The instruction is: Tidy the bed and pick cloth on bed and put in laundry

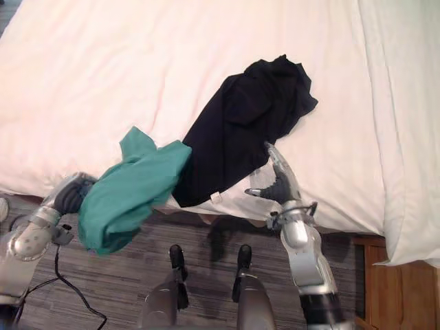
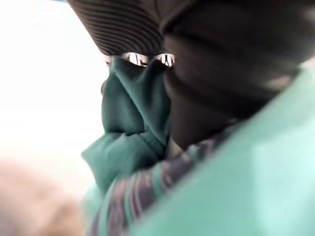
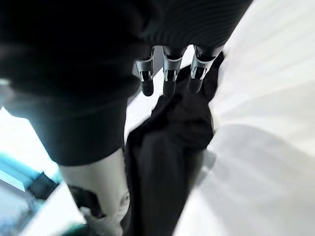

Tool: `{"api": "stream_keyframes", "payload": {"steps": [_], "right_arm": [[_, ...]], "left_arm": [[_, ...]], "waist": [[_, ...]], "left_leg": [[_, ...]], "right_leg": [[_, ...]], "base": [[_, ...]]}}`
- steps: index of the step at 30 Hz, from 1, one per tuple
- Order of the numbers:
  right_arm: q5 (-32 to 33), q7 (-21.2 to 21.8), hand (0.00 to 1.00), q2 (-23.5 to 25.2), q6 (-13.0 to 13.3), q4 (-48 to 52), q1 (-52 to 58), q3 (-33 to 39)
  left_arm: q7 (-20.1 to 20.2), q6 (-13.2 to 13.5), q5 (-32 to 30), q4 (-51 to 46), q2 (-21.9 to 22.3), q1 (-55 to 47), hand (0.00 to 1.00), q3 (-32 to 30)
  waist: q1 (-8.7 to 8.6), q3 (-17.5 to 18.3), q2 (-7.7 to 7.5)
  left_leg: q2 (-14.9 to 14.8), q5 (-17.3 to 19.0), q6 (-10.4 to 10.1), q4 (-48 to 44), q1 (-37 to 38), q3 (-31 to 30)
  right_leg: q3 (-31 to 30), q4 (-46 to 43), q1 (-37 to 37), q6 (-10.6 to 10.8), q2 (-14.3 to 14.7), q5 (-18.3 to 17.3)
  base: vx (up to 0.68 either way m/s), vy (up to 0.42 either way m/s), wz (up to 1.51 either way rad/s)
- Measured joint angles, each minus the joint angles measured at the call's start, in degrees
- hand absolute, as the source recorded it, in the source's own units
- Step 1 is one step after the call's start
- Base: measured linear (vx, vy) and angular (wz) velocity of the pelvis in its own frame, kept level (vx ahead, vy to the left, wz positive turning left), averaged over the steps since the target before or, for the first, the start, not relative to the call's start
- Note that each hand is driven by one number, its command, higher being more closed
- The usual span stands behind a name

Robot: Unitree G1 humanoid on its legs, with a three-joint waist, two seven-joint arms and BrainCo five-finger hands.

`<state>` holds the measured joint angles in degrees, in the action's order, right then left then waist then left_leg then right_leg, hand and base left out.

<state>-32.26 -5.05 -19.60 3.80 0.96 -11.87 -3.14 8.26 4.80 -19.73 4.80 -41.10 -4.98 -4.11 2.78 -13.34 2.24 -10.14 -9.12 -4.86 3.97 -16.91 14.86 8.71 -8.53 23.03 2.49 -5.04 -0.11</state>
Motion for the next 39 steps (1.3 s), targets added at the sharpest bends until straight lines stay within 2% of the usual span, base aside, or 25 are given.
{"api": "stream_keyframes", "payload": {"steps": [3,5,7,8,10,12,18,20,22,23,25,28,31,32,36,39], "right_arm": [[-0.9,-1.1,0.0,-2.6,-0.5,-2.3,-5.9,-0.9],[-2.9,-2.3,0.0,-5.0,-1.2,-5.4,-11.2,-2.2],[-2.9,-2.9,0.0,-6.5,-1.5,-7.4,-14.8,-2.2],[-2.8,-3.2,0.0,-7.1,-1.7,-8.3,-16.4,-2.2],[-2.8,-4.5,0.0,-9.6,-3.2,-13.2,-23.3,-2.1],[-2.8,-5.5,0.0,-11.0,-4.1,-16.0,-27.8,-2.1],[-2.8,-8.7,0.0,-12.9,-5.7,-21.3,-37.0,-2.9],[-2.6,-9.0,0.0,-14.0,-5.9,-26.8,-42.8,-5.5],[1.4,-9.2,0.0,-18.0,-5.8,-34.8,-51.7,-8.7],[2.1,-9.2,0.0,-18.8,-5.6,-35.6,-53.1,-8.9],[3.0,-9.5,0.0,-18.0,-4.9,-38.4,-54.4,-8.2],[4.6,-13.0,0.0,-16.1,-4.8,-42.0,-56.1,-10.4],[5.6,-12.0,0.0,-16.3,-4.6,-41.8,-57.3,-10.5],[7.0,-12.3,1.0,-15.6,-4.5,-41.8,-57.1,-10.5],[8.7,-12.8,1.0,-14.7,-3.5,-42.1,-58.4,-10.4],[10.8,-12.9,1.0,-13.8,-3.0,-44.2,-59.1,-10.3]], "left_arm": [[0.0,0.6,0.1,2.4,2.9,-2.3,1.0,3.6],[-0.8,0.6,0.9,7.6,11.2,-2.8,1.0,4.8],[-2.1,0.5,1.8,11.3,17.3,-2.3,1.0,5.4],[-2.4,0.4,3.1,13.2,19.8,-1.9,1.0,5.5],[-3.7,-0.8,7.5,21.5,27.9,1.4,1.0,6.3],[-5.2,-1.7,10.0,24.9,31.4,3.1,1.0,6.3],[-10.7,-1.9,14.6,30.3,32.9,8.9,1.0,4.7],[-11.4,-1.6,15.6,31.9,32.9,10.5,1.0,3.9],[-12.5,-1.6,16.3,35.5,33.0,13.7,1.0,3.5],[-12.5,-1.5,16.3,36.1,33.0,14.4,1.0,3.5],[-12.6,-1.6,16.3,37.8,34.1,16.1,1.0,3.5],[-14.2,-1.7,16.7,39.1,34.7,18.6,1.0,3.6],[-15.8,-1.5,18.8,39.2,35.3,20.7,1.0,3.6],[-15.8,-1.2,19.1,39.1,35.4,21.7,1.0,3.6],[-15.9,-1.1,19.1,39.3,35.6,23.5,1.0,3.6],[-15.8,-1.0,19.1,39.3,36.2,23.9,1.0,3.6]], "waist": [[0.64,-1.3,0.18],[1.05,-2.5,0.22],[1.1,-3.5,0.13],[1.08,-4.0,0.19],[1.04,-6.2,-0.03],[0.98,-7.3,-0.02],[0.7,-9.2,-0.07],[0.16,-9.8,0.06],[0.3,-10.1,0.35],[0.32,-10.5,0.38],[0.92,-11.9,0.45],[0.74,-12.1,0.77],[0.8,-12.3,0.85],[0.72,-12.3,0.85],[-0.07,-12.3,0.85],[-0.05,-12.3,0.85]], "left_leg": [[0.6,-0.4,0.1,0.0,-0.5,0.1],[0.9,-0.4,0.2,0.0,-0.7,0.0],[1.1,-0.5,0.3,0.0,-1.4,-0.2],[1.1,-0.7,0.4,0.0,-1.8,-0.4],[1.3,-1.3,0.6,0.3,-2.4,-1.0],[1.3,-1.9,0.5,1.2,-2.6,-1.2],[1.3,-2.6,0.6,1.6,-4.4,-1.2],[1.4,-2.7,0.7,1.6,-5.3,-1.2],[1.4,-3.2,0.7,1.6,-7.7,-1.2],[1.4,-3.3,0.7,1.6,-8.0,-1.3],[1.3,-3.4,0.7,1.6,-8.3,-1.1],[1.3,-3.8,0.6,1.6,-10.2,-1.0],[1.1,-3.9,0.5,1.6,-10.6,-0.4],[0.9,-3.9,0.4,1.6,-11.3,-0.3],[0.3,-4.4,0.1,1.6,-13.2,-0.5],[-0.4,-4.6,-0.3,1.6,-12.7,-0.6]], "right_leg": [[-0.2,-0.4,0.7,0.2,-0.6,0.2],[-0.2,-0.4,0.9,0.3,-0.9,0.2],[-0.1,-0.4,1.5,0.4,-1.1,0.3],[0.0,-0.4,1.8,0.5,-1.2,0.4],[0.2,-0.4,2.2,0.5,-1.3,0.5],[0.4,-0.4,2.6,0.5,-1.2,0.6],[0.1,0.2,4.5,0.5,-1.0,1.6],[0.0,1.1,5.0,0.6,-1.1,2.2],[0.0,2.9,6.6,0.6,-0.9,3.8],[0.1,3.2,6.7,0.6,-0.9,4.1],[0.0,4.3,6.8,0.5,-0.7,4.8],[-0.1,5.1,8.4,0.5,-0.6,5.7],[-0.6,6.2,8.7,0.4,-0.3,6.5],[-0.8,6.5,9.3,0.3,-0.1,6.8],[-0.7,6.5,11.0,0.0,0.1,7.2],[-0.3,6.0,10.7,-0.2,0.7,7.1]], "base": [[0.0,0.038,0.02],[0.02,0.024,0.05],[0.0,0.017,0.07],[-0.01,0.02,0.12],[-0.02,0.014,0.12],[-0.02,-0.001,0.06],[0.0,0.002,-0.01],[-0.02,0.007,-0.01],[-0.03,0.013,0.0],[-0.03,0.008,0.02],[0.0,0.0,0.0],[0.0,-0.001,-0.02],[-0.02,-0.01,-0.09],[-0.03,-0.022,-0.09],[-0.01,-0.005,-0.01],[-0.01,-0.026,-0.02]]}}
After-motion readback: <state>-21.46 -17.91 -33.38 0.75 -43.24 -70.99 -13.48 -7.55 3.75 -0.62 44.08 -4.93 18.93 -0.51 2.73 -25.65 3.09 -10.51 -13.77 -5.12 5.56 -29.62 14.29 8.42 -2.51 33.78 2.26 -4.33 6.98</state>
